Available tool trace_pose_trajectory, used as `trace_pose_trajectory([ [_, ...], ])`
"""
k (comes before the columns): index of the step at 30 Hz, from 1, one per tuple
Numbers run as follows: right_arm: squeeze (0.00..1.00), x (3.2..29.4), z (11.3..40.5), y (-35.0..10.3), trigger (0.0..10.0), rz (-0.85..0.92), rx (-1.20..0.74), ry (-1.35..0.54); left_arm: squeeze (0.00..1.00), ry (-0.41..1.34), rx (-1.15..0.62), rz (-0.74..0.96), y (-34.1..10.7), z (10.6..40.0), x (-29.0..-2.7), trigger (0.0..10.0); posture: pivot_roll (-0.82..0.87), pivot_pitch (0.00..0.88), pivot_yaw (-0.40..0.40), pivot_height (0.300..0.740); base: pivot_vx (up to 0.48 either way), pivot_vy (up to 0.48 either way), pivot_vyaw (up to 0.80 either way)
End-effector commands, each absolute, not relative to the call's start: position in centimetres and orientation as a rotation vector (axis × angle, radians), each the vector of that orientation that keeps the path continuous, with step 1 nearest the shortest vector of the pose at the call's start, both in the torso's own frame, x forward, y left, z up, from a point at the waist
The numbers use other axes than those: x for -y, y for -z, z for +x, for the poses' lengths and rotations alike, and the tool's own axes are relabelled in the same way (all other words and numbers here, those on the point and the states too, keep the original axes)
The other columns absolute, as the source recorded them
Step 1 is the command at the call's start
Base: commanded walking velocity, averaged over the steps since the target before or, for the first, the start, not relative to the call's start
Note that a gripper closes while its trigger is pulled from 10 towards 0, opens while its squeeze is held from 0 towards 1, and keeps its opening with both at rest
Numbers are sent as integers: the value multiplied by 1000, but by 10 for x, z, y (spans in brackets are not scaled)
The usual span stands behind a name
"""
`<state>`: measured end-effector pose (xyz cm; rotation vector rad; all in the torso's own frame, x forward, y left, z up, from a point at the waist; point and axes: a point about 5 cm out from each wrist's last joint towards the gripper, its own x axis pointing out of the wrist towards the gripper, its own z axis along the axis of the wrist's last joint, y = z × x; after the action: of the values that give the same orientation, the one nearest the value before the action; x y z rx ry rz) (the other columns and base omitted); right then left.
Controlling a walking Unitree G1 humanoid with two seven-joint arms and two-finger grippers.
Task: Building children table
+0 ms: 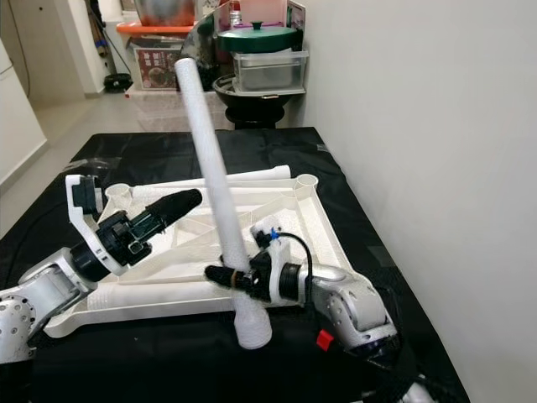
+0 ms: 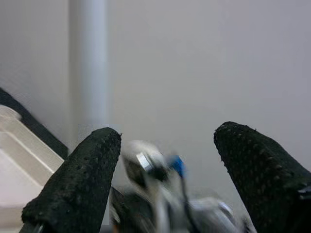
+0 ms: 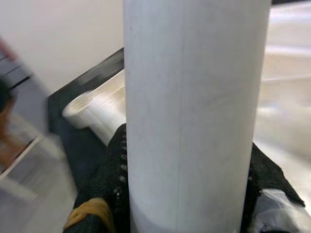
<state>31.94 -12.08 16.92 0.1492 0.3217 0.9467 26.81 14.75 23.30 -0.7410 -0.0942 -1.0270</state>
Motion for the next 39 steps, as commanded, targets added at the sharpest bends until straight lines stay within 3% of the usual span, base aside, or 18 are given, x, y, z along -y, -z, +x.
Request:
trace_pose_trajectory([
  [1,0,131,330,-185,0,140,-236,-888,0,1063,27,-751,-222,258,-143,10000,4,0,13,740,0,0,0],
  [6,0,138,337,-192,0,137,-209,-850,0,1081,18,-759,-220,253,-142,10000,4,0,13,740,0,0,0],
  [12,0,178,368,-234,0,197,39,-538,0,1061,35,-761,-216,243,-141,10000,14,0,3,740,0,0,0],
  [20,0,178,371,-252,0,303,175,-460,0,978,-42,-627,-198,243,-138,10000,17,0,4,740,0,0,0],
  [24,0,137,357,-254,0,348,266,-571,0,758,-183,-90,-160,257,-145,10000,30,0,6,740,0,0,0],
  [34,0,92,335,-251,0,429,320,-670,0,633,-181,148,-149,271,-155,10000,17,0,22,740,0,0,0],
  [39,0,73,326,-237,0,413,291,-699,0,672,-101,182,-161,274,-141,10000,19,0,27,740,0,0,0],
])
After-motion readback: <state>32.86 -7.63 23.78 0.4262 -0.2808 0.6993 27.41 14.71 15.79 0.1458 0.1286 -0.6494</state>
